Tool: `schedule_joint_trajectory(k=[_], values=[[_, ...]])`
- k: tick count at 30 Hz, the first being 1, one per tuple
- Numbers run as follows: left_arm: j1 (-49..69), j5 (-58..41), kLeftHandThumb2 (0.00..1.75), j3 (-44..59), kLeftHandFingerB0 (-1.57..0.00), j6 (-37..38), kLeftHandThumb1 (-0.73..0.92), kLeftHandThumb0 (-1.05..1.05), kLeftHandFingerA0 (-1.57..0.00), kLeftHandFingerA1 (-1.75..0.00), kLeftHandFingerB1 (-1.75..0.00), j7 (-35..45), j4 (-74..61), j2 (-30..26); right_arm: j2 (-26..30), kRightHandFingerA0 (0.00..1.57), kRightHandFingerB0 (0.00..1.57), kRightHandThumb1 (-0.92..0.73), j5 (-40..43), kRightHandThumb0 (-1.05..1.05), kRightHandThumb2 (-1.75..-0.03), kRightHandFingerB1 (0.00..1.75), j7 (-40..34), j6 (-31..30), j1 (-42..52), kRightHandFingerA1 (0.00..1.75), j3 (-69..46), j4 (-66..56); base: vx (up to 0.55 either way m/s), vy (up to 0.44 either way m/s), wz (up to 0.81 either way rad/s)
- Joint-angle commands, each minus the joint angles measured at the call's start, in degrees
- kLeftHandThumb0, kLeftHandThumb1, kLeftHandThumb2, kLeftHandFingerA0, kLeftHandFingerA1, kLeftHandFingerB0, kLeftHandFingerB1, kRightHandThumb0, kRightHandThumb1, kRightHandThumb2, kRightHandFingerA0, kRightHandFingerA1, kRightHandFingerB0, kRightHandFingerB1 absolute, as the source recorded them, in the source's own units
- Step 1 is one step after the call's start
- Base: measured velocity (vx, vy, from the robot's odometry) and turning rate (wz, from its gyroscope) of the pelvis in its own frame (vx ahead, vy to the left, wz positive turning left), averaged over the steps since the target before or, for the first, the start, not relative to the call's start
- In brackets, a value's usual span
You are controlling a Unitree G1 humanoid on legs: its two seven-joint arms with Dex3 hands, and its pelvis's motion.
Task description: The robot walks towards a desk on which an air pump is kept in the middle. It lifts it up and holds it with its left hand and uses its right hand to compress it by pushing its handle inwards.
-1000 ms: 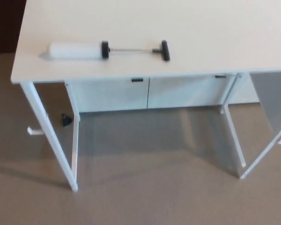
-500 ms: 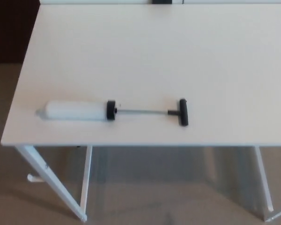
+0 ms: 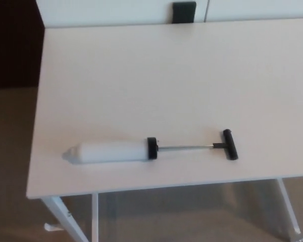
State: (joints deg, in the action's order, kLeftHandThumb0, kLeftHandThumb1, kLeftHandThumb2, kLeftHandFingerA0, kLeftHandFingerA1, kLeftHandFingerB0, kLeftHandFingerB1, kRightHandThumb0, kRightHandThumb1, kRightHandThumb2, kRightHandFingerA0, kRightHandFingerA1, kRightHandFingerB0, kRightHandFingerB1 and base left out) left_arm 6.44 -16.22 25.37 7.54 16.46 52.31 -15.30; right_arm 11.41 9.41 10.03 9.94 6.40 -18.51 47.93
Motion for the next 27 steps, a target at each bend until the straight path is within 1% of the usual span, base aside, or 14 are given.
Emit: schedule_joint_trajectory(k=[1, 2, 3, 20, 21, 23, 24, 25, 27], values=[[0.62, -0.19, 0.85, -0.01, -0.29, -0.34, 0.40, 0.04, -0.22, -0.53, -0.53, -0.38, -0.29, -0.31, 0.81, 0.45, 0.20, -0.50, 0.22, -0.14, -0.93, 0.50, -0.17, 0.34, 0.34, 0.61, -0.17, 0.03, 0.07, 0.071, 0.13], [0.60, -0.26, 0.85, 0.05, -0.29, -0.37, 0.40, 0.04, -0.22, -0.53, -0.53, -0.42, -0.21, -0.31, 0.85, 0.45, 0.20, -0.50, 0.10, -0.14, -0.93, 0.50, -0.14, 0.41, 0.38, 0.61, -0.05, 0.04, 0.00, 0.000, 0.00], [0.64, -0.38, 0.86, 0.09, -0.27, -0.39, 0.41, 0.03, -0.21, -0.52, -0.52, -0.15, -0.21, -0.35, 0.89, 0.54, 0.33, -0.69, -0.05, -0.16, -0.60, 0.34, -0.24, 0.45, 0.34, 0.42, 0.04, 0.13, 0.00, 0.000, 0.00], [1.13, -0.42, 0.85, -0.04, -0.27, -0.50, 0.39, 0.02, -0.22, -0.53, -0.52, -0.27, -1.64, -0.15, 0.80, 0.56, 0.34, -0.70, -0.17, -0.16, -0.60, 0.34, -0.69, 0.37, 0.32, 0.43, 0.35, 0.14, 0.00, 0.000, 0.00], [1.01, -0.50, 0.58, 0.00, -0.34, -0.77, 0.60, -0.01, -0.35, -0.38, -0.34, -0.41, -1.90, -0.16, 0.85, 0.54, 0.33, -0.70, -0.29, -0.17, -0.60, 0.34, -0.67, 0.49, 0.30, 0.42, 0.47, 0.11, 0.00, 0.000, 0.00], [0.85, -0.65, 0.58, 0.06, -0.34, -1.30, 0.60, -0.01, -0.35, -0.38, -0.34, -0.58, -2.38, -0.17, 0.95, 0.54, 0.33, -0.70, -0.48, -0.17, -0.60, 0.34, -0.64, 0.73, 0.25, 0.42, 0.65, 0.14, 0.00, 0.000, 0.00], [2.27, -3.66, 0.92, 2.41, -0.20, -2.62, 0.48, -0.01, -0.17, -0.52, -0.50, -0.47, -6.35, 0.10, 0.59, 0.52, 0.34, -0.68, -0.48, -0.19, -0.60, 0.34, -0.86, 0.66, 0.52, 0.42, 0.71, 0.17, 0.00, 0.000, 0.00], [3.34, -5.91, 0.92, 4.17, -0.20, -3.62, 0.48, -0.01, -0.17, -0.52, -0.50, -0.39, -9.35, 0.30, 0.32, 0.52, 0.34, -0.68, -0.48, -0.19, -0.60, 0.34, -1.04, 0.60, 0.73, 0.42, 0.77, 0.18, 0.00, 0.000, 0.00], [4.13, -7.38, 0.92, 5.41, -0.20, -4.46, 0.48, -0.01, -0.17, -0.52, -0.50, -0.36, -11.61, 0.51, 0.15, 0.52, 0.34, -0.68, -0.47, -0.19, -0.60, 0.34, -1.16, 0.57, 0.87, 0.42, 0.82, 0.19, 0.00, 0.000, 0.00]])
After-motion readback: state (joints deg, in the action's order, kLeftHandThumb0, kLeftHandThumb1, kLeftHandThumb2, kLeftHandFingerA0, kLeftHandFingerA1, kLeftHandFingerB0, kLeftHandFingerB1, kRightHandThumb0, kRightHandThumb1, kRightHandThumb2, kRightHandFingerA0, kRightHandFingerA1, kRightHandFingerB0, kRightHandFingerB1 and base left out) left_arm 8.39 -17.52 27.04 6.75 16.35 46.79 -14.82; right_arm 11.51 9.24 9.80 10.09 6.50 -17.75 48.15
